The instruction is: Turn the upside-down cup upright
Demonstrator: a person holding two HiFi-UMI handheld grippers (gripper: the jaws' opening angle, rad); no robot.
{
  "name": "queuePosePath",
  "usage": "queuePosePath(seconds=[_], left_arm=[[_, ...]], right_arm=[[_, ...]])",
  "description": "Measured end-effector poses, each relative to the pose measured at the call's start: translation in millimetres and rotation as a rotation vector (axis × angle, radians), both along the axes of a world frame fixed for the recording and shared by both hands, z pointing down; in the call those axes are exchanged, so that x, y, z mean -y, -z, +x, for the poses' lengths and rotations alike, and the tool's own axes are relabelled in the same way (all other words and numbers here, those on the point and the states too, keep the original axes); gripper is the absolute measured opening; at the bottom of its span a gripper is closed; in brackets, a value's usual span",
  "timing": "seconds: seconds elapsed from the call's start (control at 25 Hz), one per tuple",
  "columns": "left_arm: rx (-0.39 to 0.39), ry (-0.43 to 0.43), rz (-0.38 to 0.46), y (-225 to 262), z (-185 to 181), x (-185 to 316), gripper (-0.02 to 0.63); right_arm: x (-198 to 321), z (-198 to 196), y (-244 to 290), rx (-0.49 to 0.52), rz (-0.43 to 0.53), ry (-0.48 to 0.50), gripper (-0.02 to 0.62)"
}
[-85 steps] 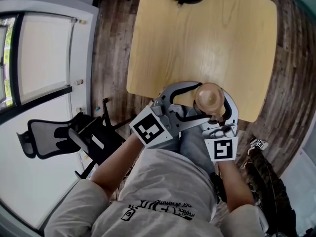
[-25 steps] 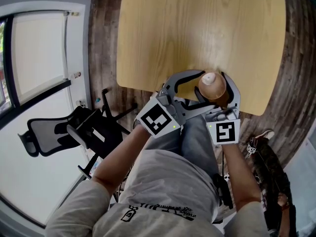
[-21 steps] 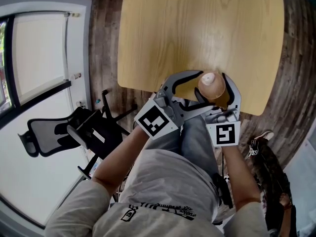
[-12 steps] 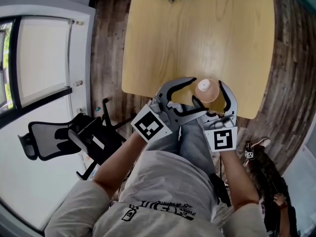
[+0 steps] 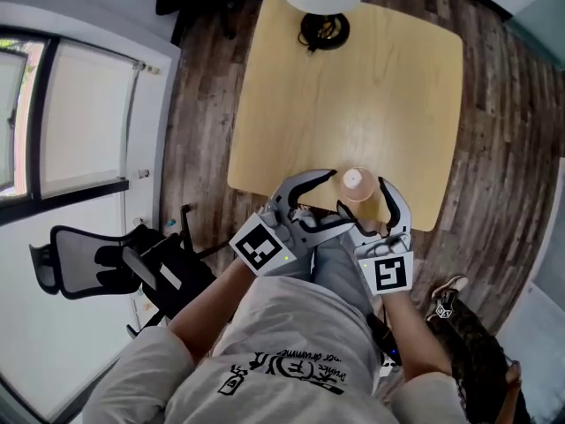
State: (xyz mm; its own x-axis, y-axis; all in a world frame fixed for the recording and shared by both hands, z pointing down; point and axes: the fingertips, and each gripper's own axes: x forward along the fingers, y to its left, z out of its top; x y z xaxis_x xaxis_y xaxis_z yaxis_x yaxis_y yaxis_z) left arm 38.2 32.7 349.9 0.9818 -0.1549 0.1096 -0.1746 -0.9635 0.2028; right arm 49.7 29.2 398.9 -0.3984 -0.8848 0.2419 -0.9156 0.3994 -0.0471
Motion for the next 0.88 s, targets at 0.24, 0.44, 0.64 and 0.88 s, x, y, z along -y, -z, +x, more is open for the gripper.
queuePosePath(seconds=[0.24, 0.44, 0.64, 0.88], left_arm=[[-0.041, 0.076, 0.007, 52.9, -14.5, 4.1, 0.242], [-0.055, 0.097, -0.004, 80.9, -25.6, -2.1, 0.036], [-0.066, 0.139, -0.014, 105.2, -32.7, -4.6, 0.011], [-0.072, 0.148, -0.01, 130.5, -30.2, -9.8, 0.011]], right_arm=[[-10.8, 5.6, 49.7, 0.044, -0.023, 0.0, 0.163], [-27.2, 7.0, 89.8, 0.078, -0.039, -0.025, 0.046], [-32.2, 8.0, 129.6, 0.127, 0.007, -0.079, 0.031], [-33.0, 5.5, 163.4, 0.146, 0.024, -0.108, 0.023]])
